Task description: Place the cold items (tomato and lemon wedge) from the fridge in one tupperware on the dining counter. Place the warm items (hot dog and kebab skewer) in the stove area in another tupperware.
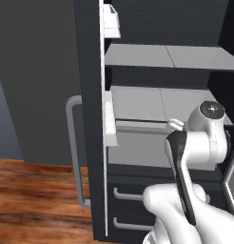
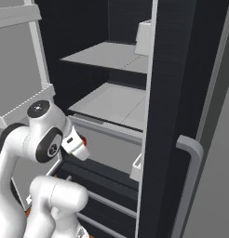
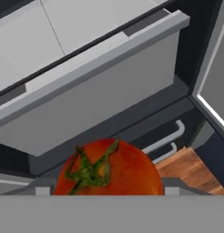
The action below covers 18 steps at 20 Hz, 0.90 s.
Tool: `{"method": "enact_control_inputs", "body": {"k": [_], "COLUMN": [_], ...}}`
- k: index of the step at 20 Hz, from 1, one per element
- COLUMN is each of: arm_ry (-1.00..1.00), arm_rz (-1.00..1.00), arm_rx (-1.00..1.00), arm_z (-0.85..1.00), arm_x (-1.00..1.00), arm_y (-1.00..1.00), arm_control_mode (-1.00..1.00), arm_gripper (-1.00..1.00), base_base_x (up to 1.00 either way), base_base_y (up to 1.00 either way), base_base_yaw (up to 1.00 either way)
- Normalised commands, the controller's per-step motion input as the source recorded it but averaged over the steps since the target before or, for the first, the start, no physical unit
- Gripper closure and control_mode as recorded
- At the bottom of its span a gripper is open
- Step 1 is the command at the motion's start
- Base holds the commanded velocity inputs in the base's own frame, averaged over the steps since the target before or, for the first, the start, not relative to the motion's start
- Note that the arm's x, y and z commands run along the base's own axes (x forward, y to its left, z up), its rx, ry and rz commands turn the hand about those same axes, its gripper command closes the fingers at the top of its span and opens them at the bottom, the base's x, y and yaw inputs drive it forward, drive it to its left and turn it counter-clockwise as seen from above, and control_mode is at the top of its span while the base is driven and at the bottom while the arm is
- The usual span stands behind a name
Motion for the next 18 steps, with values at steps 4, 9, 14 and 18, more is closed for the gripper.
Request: {"method": "enact_control_inputs", "body": {"k": [4,9,14,18], "arm_ry": [-0.19,-0.14,-0.03,0.00], "arm_rz": [0.00,0.00,0.00,0.00], "arm_rx": [0.00,0.00,0.00,0.00], "arm_z": [-0.38,-0.37,-0.08,0.00], "arm_x": [-0.49,-0.45,-0.11,0.00], "arm_y": [0.00,0.00,0.00,0.00], "arm_control_mode": [-1.00,-1.00,1.00,1.00], "arm_gripper": [1.00,1.00,1.00,1.00], "base_base_x": [0.00,0.00,-0.73,-1.00], "base_base_y": [0.00,0.00,0.00,0.00], "base_base_yaw": [0.00,0.00,0.00,0.00]}}
